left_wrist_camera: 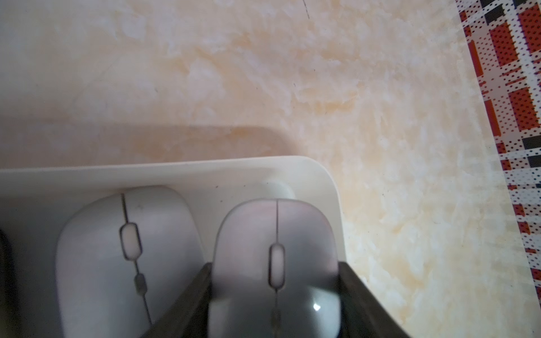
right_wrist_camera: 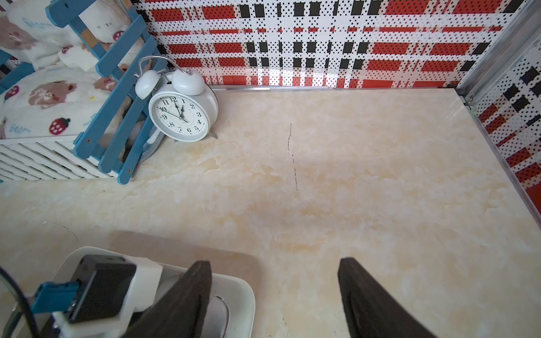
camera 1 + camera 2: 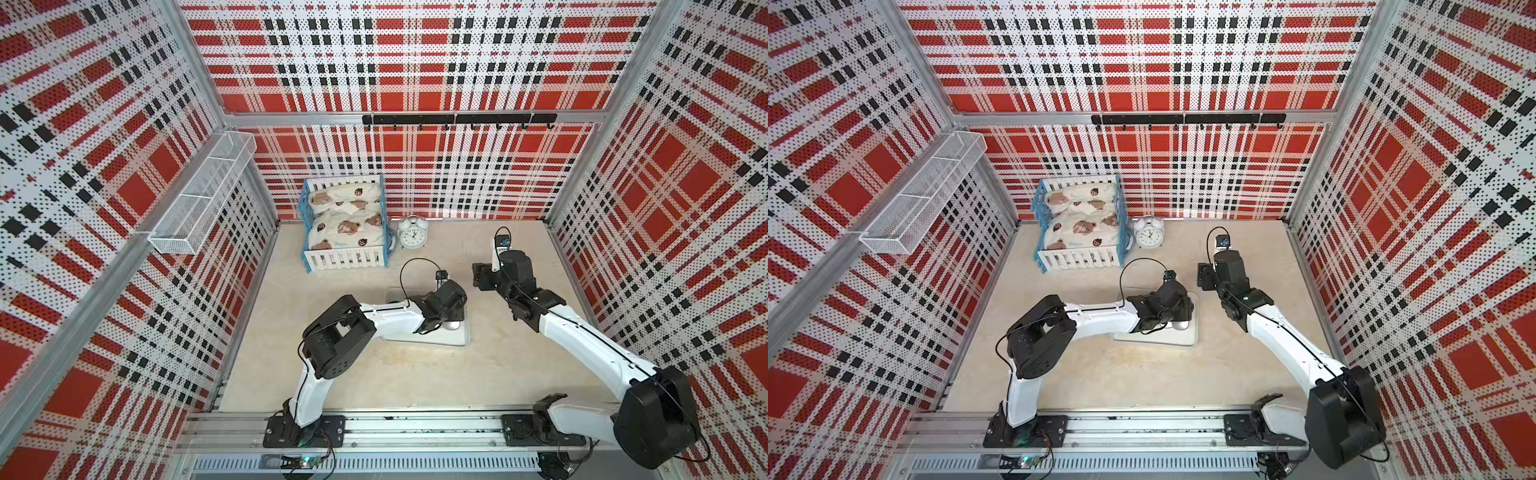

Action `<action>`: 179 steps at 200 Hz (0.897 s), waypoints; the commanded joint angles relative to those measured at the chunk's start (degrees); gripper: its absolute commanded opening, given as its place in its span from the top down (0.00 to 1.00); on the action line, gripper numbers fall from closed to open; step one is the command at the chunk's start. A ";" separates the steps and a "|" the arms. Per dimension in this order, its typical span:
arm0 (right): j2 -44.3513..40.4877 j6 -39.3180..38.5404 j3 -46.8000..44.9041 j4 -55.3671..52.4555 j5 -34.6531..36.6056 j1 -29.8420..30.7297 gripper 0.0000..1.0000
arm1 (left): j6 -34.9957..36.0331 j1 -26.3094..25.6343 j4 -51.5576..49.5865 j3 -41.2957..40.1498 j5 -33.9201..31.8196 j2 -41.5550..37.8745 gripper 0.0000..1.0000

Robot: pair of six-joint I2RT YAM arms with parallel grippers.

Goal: Put the mouse in the storage box
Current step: Place the mouse in the storage box.

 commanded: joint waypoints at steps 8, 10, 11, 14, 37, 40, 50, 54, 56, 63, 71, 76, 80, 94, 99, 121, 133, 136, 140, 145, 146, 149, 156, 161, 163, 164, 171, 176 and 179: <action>-0.46 -0.19 -0.34 0.77 -0.10 -0.47 0.24 | -0.60 0.56 0.60 -0.39 -0.06 0.51 0.48; -0.46 -0.19 -0.38 0.74 -0.15 -0.47 0.24 | -0.63 0.56 0.57 -0.50 -0.27 0.42 0.48; -0.47 -0.19 -0.40 0.75 -0.11 -0.47 0.24 | -0.64 0.56 0.56 -0.55 -0.32 0.35 0.48; -0.42 -0.19 -0.42 0.75 -0.16 -0.47 0.25 | -0.69 0.64 0.51 -0.71 -0.50 0.24 0.48; -0.29 -0.25 -0.51 0.89 -0.01 -0.47 0.25 | -0.82 0.73 -1.24 -0.88 -1.65 -0.50 0.47; -0.21 -0.26 -0.51 0.88 -0.08 -0.47 0.25 | -0.82 0.80 -1.59 -0.80 -1.86 -0.51 0.47; 0.05 -0.20 -0.43 0.93 -0.23 -0.47 0.25 | -0.91 0.88 -2.72 -0.39 -1.95 -0.44 0.47; 0.10 -0.19 -0.38 0.93 -0.39 -0.47 0.25 | -0.91 0.83 -3.21 -0.14 -1.95 -0.34 0.47; 0.14 -0.19 -0.35 0.93 -0.35 -0.47 0.25 | -0.86 0.82 -3.40 -0.04 -2.04 -0.29 0.47; 0.23 -0.10 -0.26 0.98 -0.46 -0.47 0.25 | -0.67 0.75 -3.94 0.41 -2.11 -0.27 0.47; 0.24 -0.06 -0.31 1.07 -0.62 -0.47 0.25 | -0.52 0.65 -4.63 1.07 -2.53 -0.18 0.47; 0.24 -0.02 -0.34 1.12 -0.61 -0.47 0.25 | -0.32 0.58 -5.36 1.65 -2.78 -0.09 0.47; 0.30 0.03 -0.25 1.14 -0.62 -0.47 0.25 | -0.10 0.52 -5.96 2.16 -3.14 0.05 0.47; 0.37 0.15 -0.25 1.00 -0.67 -0.42 0.25 | 0.56 0.21 -8.24 3.98 -4.51 0.37 0.47; 0.24 0.16 -0.25 0.95 -0.59 -0.47 0.25 | 0.79 0.12 -8.99 4.49 -4.92 0.43 0.46; 0.08 0.12 -0.49 0.97 -0.63 -0.46 0.25 | 1.03 0.12 -9.62 5.06 -5.65 0.35 0.46; 0.14 0.07 -0.69 1.12 -0.61 -0.47 0.25 | 1.36 0.12 -9.64 5.89 -5.22 0.94 0.46; 0.22 0.07 -0.68 1.13 -0.61 -0.47 0.25 | 1.45 0.05 -9.63 6.20 -5.11 1.16 0.46; 0.31 0.07 -0.64 1.11 -0.60 -0.47 0.25 | 1.54 -0.04 -9.64 6.69 -4.92 1.39 0.46; 0.40 0.12 -0.60 1.11 -0.65 -0.47 0.25 | 1.64 -0.17 -9.65 7.26 -4.75 1.73 0.46; 0.41 0.10 -0.60 1.11 -0.67 -0.47 0.25 | 1.64 -0.20 -9.64 7.37 -4.71 1.80 0.46; 0.48 0.15 -0.60 1.11 -0.66 -0.47 0.25 | 1.69 -0.35 -9.60 7.77 -4.56 1.97 0.46; 0.58 0.23 -0.50 1.08 -0.62 -0.47 0.25 | 1.88 -0.67 -9.64 8.42 -4.31 2.43 0.46; 0.59 0.25 -0.45 0.92 -0.66 -0.47 0.25 | 1.94 -0.90 -9.64 9.21 -4.04 2.84 0.46; 0.59 0.25 -0.41 0.93 -0.64 -0.47 0.25 | 1.98 -0.99 -9.64 9.48 -3.88 2.98 0.46; 0.59 0.25 -0.42 1.02 -0.62 -0.47 0.25 | 1.99 -1.10 -9.64 9.63 -3.82 3.04 0.46; 0.59 0.25 -0.45 1.02 -0.63 -0.47 0.25 | 1.99 -1.36 -9.64 10.42 -3.31 3.51 0.46; 0.67 0.21 -0.44 1.02 -0.60 -0.47 0.25 | 2.08 -1.66 -9.64 11.06 -2.95 3.88 0.46; 0.67 0.12 -0.42 1.02 -0.64 -0.47 0.25 | 2.12 -1.76 -9.64 11.40 -2.71 4.18 0.46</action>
